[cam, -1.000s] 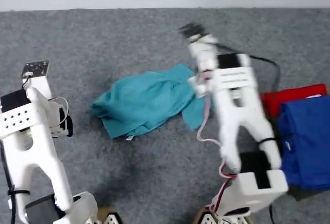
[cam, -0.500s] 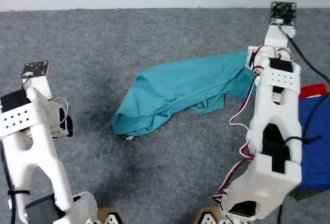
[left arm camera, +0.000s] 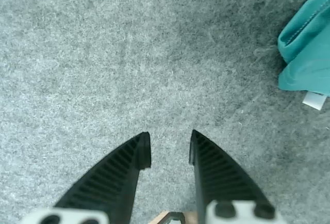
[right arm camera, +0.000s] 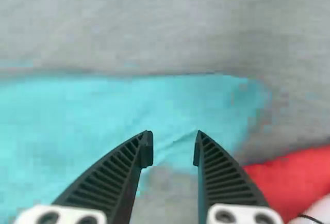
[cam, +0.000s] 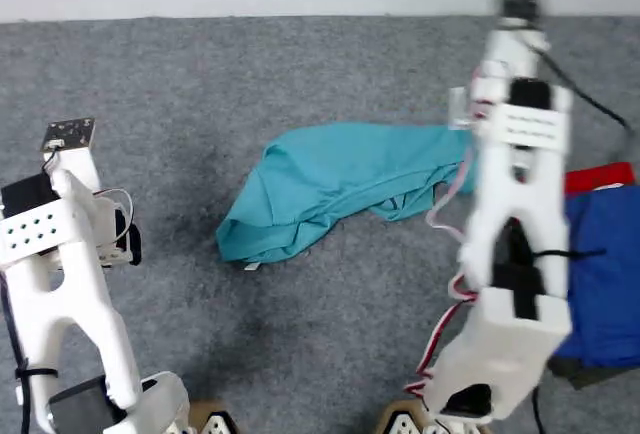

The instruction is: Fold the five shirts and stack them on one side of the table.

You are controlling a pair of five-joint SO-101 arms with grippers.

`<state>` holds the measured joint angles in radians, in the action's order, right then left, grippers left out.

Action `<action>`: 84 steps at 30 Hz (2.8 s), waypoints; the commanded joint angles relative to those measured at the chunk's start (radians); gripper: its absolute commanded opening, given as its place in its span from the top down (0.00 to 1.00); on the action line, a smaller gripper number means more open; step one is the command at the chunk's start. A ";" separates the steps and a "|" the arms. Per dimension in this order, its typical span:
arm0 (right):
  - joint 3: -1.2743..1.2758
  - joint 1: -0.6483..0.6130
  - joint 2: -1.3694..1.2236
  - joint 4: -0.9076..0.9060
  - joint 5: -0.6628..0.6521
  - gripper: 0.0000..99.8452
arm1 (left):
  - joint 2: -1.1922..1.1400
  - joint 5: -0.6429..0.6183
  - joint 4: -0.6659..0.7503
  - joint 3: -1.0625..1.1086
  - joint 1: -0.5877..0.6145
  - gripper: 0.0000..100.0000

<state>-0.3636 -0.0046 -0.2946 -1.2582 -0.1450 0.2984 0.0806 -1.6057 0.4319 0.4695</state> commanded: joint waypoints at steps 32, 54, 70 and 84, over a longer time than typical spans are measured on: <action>-0.575 -0.561 -0.728 -0.216 -0.224 0.98 | 0.003 -0.008 -0.003 -0.002 0.008 0.88; -0.361 -0.025 -0.194 -0.539 -0.229 0.99 | 0.003 -0.008 -0.002 -0.002 0.008 0.88; 0.470 0.197 0.166 -0.538 -0.316 0.94 | 0.003 -0.008 0.002 0.008 0.006 0.88; 0.609 -0.048 0.687 -0.538 -0.316 0.85 | 0.003 -0.008 0.003 0.013 0.006 0.88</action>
<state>0.2240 0.0921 0.2302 -1.7538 -0.4473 0.2984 0.0790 -1.6057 0.4473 0.4772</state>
